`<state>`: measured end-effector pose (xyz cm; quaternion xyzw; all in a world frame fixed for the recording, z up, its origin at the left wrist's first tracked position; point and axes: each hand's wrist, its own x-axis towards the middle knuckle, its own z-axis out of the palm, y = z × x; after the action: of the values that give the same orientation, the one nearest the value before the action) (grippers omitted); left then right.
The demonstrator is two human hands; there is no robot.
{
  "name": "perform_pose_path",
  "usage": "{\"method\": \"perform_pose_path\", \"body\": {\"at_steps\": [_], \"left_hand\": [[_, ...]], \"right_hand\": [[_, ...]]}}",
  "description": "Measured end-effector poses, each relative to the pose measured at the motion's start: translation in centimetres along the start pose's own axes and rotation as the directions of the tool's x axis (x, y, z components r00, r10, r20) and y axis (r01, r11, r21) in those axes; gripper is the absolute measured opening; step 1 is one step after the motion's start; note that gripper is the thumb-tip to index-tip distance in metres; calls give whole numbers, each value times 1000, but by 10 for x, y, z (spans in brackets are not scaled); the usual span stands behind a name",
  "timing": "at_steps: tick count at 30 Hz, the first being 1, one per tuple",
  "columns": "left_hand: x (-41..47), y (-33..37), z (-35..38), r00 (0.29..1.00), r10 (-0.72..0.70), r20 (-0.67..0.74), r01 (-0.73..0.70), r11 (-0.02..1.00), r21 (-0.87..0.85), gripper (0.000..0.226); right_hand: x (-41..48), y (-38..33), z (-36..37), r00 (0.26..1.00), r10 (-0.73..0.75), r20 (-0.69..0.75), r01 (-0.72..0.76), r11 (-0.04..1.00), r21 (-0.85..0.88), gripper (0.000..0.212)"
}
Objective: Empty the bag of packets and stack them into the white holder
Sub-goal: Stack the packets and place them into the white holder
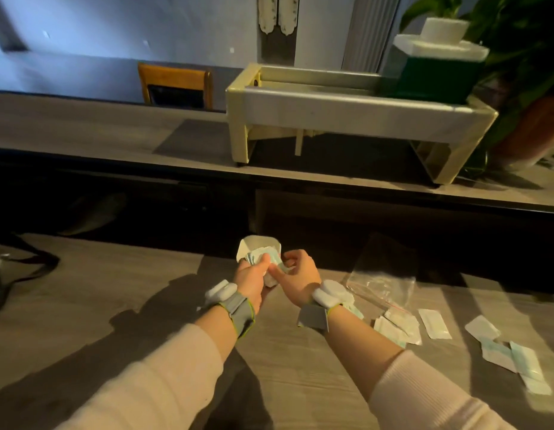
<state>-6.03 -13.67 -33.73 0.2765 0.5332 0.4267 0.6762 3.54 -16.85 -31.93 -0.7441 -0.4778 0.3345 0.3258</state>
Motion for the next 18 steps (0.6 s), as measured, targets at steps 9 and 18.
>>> {"method": "perform_pose_path", "body": {"at_steps": [9, 18], "left_hand": [[30, 31, -23, 995, 103, 4, -102, 979, 178, 39], [74, 59, -47, 961, 270, 54, -262, 834, 485, 25]], "right_hand": [[18, -40, 26, 974, -112, 199, 142, 979, -148, 36], [68, -52, -3, 977, -107, 185, 166, 923, -347, 36]]}}
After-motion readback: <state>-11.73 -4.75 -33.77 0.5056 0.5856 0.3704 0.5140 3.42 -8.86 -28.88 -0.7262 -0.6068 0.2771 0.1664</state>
